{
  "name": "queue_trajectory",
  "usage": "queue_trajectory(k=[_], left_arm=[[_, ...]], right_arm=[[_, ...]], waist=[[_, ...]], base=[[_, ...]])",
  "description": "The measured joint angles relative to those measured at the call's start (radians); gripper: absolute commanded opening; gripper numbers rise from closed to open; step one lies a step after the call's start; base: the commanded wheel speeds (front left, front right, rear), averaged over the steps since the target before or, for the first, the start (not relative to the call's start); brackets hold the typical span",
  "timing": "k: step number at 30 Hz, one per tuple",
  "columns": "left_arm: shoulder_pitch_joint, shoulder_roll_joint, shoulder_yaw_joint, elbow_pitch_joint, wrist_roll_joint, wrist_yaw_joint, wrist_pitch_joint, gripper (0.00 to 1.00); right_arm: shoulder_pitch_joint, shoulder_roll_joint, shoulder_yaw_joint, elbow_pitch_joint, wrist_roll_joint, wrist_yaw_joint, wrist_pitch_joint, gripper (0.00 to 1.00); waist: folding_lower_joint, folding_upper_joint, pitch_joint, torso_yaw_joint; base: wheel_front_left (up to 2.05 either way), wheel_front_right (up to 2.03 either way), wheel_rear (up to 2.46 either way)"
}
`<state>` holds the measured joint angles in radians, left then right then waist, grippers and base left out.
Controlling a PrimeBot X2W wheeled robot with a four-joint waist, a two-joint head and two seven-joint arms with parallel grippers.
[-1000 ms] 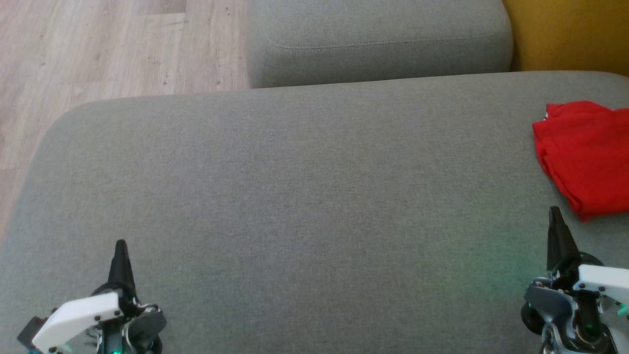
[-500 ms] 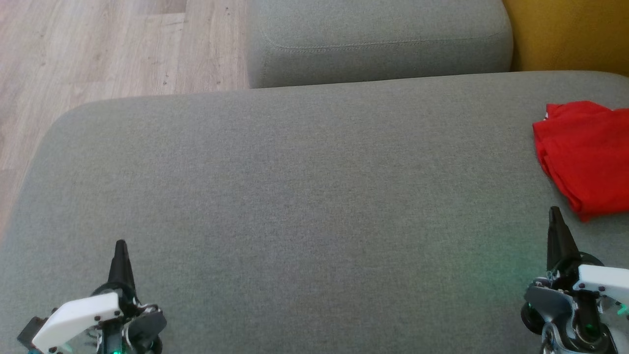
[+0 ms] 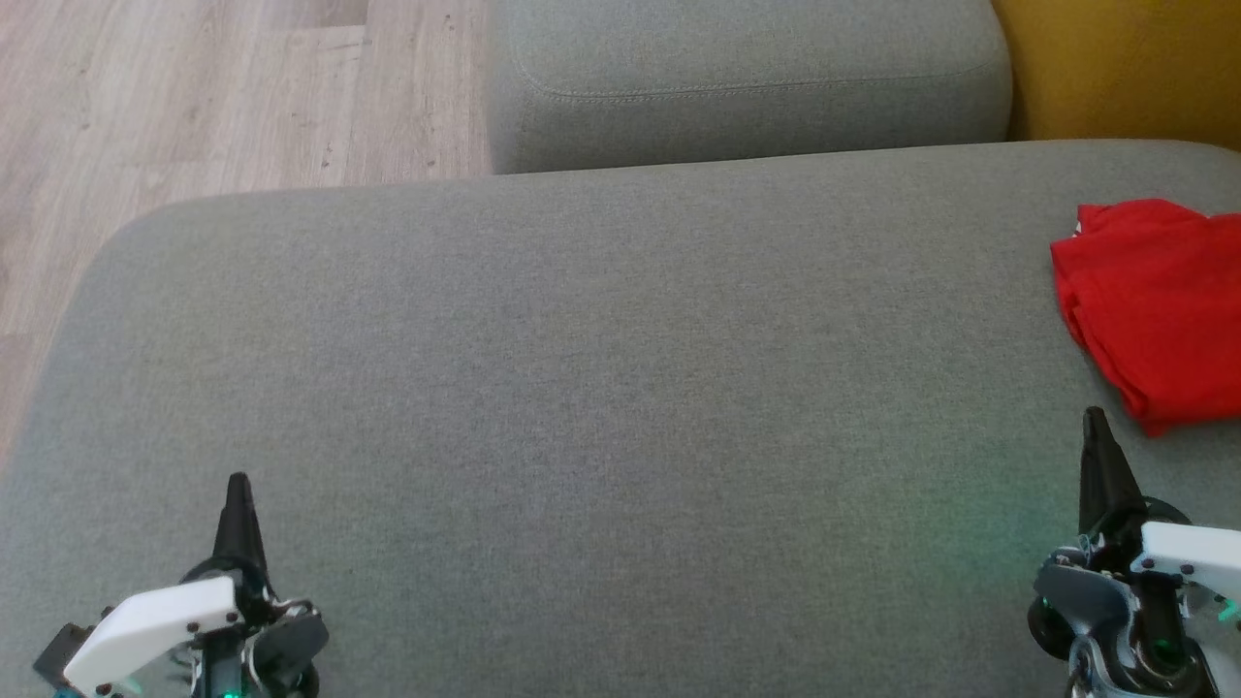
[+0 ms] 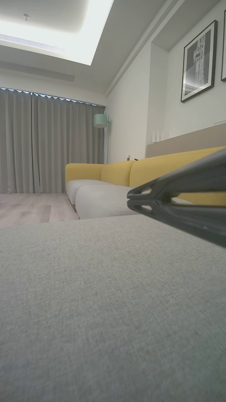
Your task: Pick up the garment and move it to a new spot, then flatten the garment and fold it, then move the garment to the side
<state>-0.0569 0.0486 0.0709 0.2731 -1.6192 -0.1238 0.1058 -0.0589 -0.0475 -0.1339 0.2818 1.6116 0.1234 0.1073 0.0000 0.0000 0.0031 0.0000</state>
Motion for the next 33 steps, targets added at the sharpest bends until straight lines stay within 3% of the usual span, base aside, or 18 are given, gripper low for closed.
queue_trajectory(k=[33], left_arm=[[0.000, -0.001, 0.002, 0.000, 0.000, 0.000, 0.000, 0.00]], right_arm=[[0.000, 0.000, 0.000, 0.000, -0.002, 0.000, 0.000, 0.00]], waist=[[0.0000, 0.0000, 0.000, 0.000]], base=[[0.00, 0.00, 0.00]])
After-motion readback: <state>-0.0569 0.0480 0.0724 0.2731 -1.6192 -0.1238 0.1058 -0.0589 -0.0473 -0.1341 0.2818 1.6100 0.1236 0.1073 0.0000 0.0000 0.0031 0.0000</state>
